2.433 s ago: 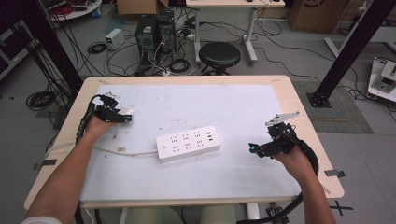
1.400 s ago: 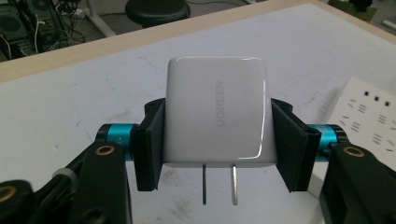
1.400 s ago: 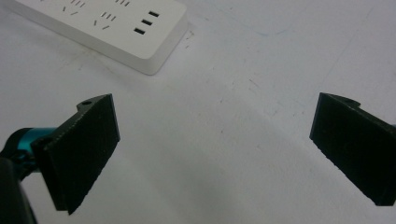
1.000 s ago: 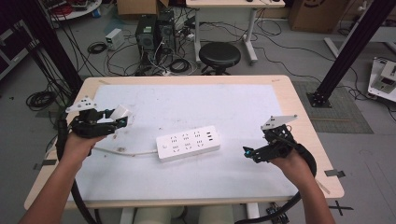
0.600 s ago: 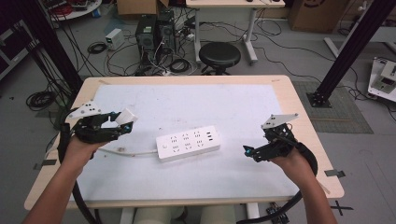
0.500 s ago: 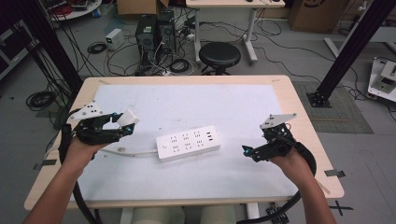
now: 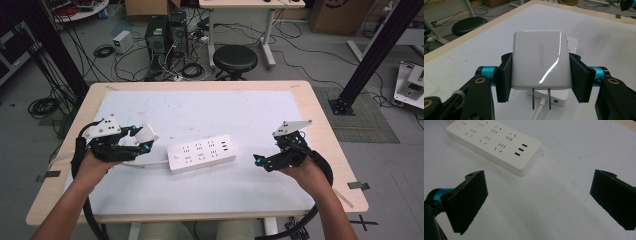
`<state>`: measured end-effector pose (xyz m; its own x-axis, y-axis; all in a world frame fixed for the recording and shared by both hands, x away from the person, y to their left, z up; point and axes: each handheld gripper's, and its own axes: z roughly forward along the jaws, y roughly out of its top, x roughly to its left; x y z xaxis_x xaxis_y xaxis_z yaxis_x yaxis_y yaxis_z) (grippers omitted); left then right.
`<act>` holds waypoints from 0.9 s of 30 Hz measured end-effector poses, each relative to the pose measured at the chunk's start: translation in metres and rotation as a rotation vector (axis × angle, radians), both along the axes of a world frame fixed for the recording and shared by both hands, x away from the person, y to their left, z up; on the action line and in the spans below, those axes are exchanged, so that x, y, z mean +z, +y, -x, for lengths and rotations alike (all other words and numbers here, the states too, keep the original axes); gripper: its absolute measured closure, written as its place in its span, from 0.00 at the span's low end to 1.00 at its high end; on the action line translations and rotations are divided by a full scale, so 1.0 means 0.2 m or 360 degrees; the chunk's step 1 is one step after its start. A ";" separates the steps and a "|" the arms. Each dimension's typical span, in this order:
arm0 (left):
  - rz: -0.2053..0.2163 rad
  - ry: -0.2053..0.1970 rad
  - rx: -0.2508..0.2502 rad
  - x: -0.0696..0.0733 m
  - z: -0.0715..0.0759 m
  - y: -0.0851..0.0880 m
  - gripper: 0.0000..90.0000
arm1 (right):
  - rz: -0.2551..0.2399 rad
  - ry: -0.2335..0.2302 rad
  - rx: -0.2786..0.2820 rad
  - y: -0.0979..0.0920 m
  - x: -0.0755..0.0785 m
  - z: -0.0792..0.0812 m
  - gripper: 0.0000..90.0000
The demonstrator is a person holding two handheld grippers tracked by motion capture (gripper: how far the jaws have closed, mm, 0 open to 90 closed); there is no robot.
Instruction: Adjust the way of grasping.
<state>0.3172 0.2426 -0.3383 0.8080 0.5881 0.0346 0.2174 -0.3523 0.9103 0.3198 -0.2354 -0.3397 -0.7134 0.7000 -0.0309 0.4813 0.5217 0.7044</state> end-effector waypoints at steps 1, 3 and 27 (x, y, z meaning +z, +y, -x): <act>-0.0001 -0.0004 -0.0017 0.00 0.00 -0.01 0.47 | -0.0023 0.0025 0.0006 0.01 0.00 0.00 0.01; -0.0016 -0.0027 -0.0055 0.00 0.01 -0.03 0.47 | -0.0031 0.0034 0.0013 0.01 0.00 -0.01 0.01; -0.0127 -0.0173 -0.0352 -0.04 0.08 -0.28 0.47 | -0.0271 0.0257 0.0090 0.15 0.02 -0.03 0.01</act>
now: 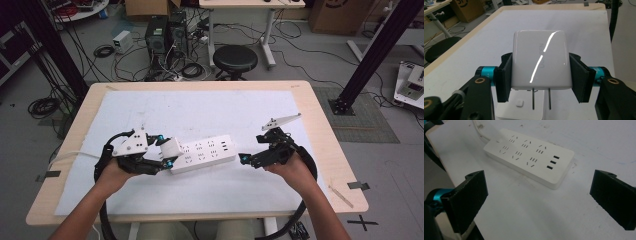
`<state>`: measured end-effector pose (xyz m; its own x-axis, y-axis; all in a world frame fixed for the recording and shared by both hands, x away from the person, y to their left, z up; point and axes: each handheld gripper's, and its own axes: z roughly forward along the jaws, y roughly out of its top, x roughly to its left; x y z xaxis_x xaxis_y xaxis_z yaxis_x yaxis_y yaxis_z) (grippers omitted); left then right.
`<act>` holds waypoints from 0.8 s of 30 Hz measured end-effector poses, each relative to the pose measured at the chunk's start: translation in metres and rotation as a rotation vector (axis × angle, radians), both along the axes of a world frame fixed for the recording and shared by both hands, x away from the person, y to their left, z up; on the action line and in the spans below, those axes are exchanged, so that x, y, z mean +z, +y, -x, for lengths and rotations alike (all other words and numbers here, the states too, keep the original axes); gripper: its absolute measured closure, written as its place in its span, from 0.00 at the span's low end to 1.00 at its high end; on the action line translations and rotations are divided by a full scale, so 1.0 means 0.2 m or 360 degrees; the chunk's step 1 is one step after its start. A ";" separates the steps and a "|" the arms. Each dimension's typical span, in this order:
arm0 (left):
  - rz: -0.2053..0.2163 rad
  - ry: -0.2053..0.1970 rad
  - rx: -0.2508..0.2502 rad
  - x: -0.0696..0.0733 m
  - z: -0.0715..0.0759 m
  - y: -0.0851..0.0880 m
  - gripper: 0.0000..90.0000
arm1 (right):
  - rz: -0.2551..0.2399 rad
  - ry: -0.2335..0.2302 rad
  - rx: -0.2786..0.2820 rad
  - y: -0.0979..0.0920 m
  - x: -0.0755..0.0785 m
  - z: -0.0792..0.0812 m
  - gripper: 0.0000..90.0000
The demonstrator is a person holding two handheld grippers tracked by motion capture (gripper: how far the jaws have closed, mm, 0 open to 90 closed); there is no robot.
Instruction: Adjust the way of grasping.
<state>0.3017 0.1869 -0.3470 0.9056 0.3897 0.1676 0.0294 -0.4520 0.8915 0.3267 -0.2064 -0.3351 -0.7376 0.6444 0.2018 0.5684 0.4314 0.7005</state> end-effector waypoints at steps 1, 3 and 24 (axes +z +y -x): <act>-0.0005 -0.0004 -0.0009 0.00 0.00 -0.01 0.47 | -0.0005 0.0005 0.0007 0.00 0.00 0.00 0.01; -0.0007 -0.0003 -0.0024 0.00 0.00 -0.03 0.47 | -0.0028 0.0022 0.0015 0.03 0.00 0.00 0.01; -0.0056 -0.0069 -0.0111 -0.04 0.00 -0.24 0.47 | -0.0315 0.0306 0.0137 0.19 0.02 -0.05 0.05</act>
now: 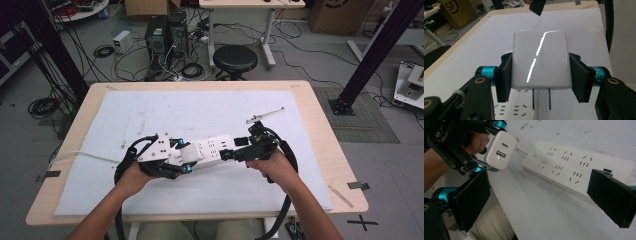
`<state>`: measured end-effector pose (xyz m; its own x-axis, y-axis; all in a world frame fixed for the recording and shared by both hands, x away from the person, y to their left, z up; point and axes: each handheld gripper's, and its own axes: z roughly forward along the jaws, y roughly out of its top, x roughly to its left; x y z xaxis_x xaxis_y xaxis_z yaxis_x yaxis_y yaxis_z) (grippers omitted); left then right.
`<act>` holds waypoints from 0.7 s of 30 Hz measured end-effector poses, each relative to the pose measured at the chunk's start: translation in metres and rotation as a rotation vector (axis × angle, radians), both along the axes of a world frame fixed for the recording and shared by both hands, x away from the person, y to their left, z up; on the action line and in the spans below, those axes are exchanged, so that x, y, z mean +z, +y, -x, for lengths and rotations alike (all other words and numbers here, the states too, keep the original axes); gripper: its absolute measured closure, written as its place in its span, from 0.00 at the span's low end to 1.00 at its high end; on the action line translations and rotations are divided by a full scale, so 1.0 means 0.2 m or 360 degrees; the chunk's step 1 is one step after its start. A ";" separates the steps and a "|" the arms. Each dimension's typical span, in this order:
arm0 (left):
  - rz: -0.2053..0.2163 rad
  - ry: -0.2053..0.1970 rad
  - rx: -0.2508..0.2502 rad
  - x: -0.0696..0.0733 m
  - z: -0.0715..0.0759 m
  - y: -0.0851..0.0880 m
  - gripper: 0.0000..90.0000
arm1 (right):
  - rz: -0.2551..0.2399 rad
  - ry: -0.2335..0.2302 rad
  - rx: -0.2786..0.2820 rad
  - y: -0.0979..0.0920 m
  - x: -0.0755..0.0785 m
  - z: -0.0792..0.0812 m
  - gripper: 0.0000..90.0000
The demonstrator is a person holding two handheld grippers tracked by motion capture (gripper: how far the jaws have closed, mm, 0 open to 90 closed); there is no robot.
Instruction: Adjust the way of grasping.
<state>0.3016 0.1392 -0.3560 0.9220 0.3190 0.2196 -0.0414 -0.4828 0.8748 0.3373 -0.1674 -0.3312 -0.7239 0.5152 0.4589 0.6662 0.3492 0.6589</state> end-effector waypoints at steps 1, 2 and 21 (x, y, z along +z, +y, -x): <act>-0.0003 -0.0002 0.0000 -0.01 0.00 -0.01 0.47 | 0.0001 0.0025 0.0002 0.01 0.00 0.00 0.05; -0.0008 -0.0003 0.0001 -0.01 0.00 -0.02 0.47 | -0.0019 0.0040 0.0016 0.02 -0.01 -0.01 0.05; -0.0043 -0.0018 -0.0044 -0.04 0.00 -0.12 0.47 | -0.0084 0.0250 0.0102 0.15 -0.05 -0.07 0.19</act>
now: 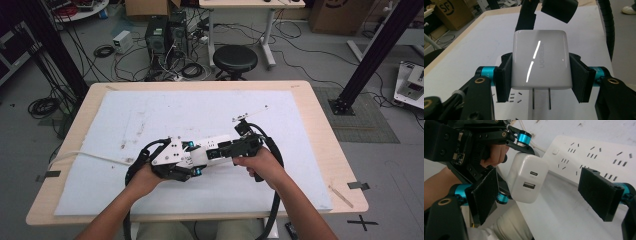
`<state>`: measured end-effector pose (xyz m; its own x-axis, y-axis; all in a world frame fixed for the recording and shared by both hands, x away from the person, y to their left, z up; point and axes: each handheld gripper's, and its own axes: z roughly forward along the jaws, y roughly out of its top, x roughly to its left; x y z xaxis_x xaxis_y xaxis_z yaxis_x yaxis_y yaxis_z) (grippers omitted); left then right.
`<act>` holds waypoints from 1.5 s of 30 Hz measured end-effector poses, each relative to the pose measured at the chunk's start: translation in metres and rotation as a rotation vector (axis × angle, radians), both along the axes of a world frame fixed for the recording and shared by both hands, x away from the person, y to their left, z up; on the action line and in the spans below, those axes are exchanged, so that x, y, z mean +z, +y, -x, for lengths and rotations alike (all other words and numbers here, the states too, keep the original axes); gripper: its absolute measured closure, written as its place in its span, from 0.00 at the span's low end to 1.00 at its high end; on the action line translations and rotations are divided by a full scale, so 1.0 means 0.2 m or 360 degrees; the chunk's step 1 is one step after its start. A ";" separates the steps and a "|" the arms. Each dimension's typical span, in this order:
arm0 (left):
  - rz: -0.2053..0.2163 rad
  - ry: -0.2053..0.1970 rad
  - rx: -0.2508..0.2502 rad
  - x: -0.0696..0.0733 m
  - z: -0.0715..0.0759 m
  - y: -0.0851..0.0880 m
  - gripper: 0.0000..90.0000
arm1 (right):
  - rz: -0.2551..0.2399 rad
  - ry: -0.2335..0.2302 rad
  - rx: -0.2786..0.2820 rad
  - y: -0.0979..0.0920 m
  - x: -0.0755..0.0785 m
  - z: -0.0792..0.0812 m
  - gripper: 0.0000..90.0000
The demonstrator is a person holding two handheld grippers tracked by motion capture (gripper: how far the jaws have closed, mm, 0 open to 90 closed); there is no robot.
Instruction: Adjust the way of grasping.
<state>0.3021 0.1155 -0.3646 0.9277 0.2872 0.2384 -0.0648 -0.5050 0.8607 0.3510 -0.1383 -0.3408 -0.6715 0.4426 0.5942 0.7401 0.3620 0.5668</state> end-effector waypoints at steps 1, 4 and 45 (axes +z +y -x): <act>0.0005 0.0005 -0.0002 0.00 0.00 0.00 0.47 | 0.0004 0.0029 0.0004 0.01 -0.01 0.00 0.19; 0.0011 0.0006 -0.0005 -0.01 0.00 -0.01 0.47 | -0.0002 0.0048 0.0014 0.02 -0.02 -0.01 0.19; 0.0056 0.0191 0.0140 -0.06 -0.02 0.04 0.27 | -0.0070 0.0089 -0.0013 -0.03 -0.06 -0.04 0.70</act>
